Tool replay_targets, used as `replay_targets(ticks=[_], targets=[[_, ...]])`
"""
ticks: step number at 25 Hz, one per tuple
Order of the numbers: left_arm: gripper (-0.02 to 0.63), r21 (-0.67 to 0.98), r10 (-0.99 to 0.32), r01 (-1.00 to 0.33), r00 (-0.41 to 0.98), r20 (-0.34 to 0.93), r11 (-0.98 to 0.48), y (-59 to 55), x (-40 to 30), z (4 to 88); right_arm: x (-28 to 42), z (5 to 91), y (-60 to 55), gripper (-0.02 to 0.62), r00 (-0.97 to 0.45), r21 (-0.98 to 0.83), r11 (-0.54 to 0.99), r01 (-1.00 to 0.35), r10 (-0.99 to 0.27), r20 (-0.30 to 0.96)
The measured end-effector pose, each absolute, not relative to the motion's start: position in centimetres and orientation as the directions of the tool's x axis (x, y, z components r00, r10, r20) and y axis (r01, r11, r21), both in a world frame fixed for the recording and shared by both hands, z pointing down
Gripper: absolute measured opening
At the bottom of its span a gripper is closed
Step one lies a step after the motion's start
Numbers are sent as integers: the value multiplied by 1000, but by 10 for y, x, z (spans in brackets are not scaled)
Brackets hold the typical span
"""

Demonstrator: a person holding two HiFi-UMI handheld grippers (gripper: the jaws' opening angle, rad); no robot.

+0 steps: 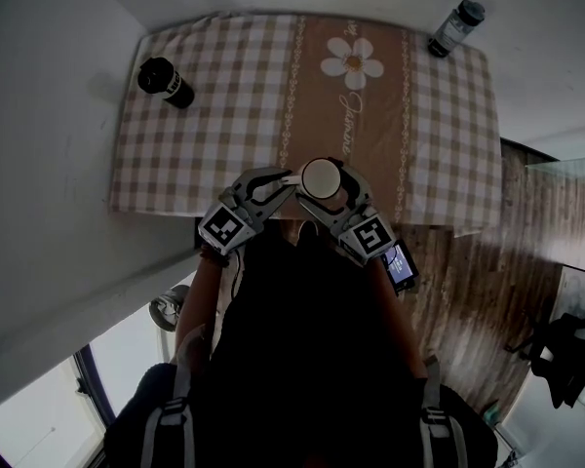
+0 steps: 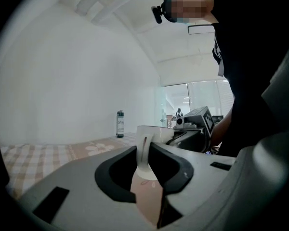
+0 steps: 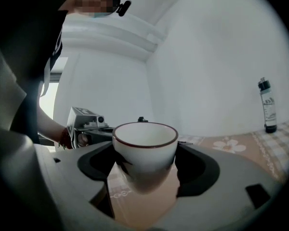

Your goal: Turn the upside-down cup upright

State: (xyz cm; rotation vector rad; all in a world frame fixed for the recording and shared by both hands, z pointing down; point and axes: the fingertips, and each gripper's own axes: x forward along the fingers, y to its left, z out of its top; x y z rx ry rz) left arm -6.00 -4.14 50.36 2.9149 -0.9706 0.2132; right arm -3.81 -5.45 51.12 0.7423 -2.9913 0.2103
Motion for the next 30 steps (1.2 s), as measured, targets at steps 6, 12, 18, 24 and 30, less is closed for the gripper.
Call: replay_targets(ticks=[6,12,18,24,30], targets=[[63,-8,-590,-603,778,216,-798,-49,-62,521,-40,520,-61,390,-863,-65,865,-497,-486,137],[64,5,-598,-614,770,222,-789,-41,-66,528,-44,527,-52,390,-856,-20,868,-496,-486,176],[64,5,-586,-610,764,268,-793,-45,-67,539,-46,533,-55,390,-849,9,869,-494,-485,210],[66,18,-590,-620,754,290,-784,-45,-71,553,-51,543,-56,390,-845,55,873,-484,-483,229],[84,40,-637,-672,717,282,-739,-59,-88,556,-47,545,-79,389,-802,28,828,-560,-551,231]])
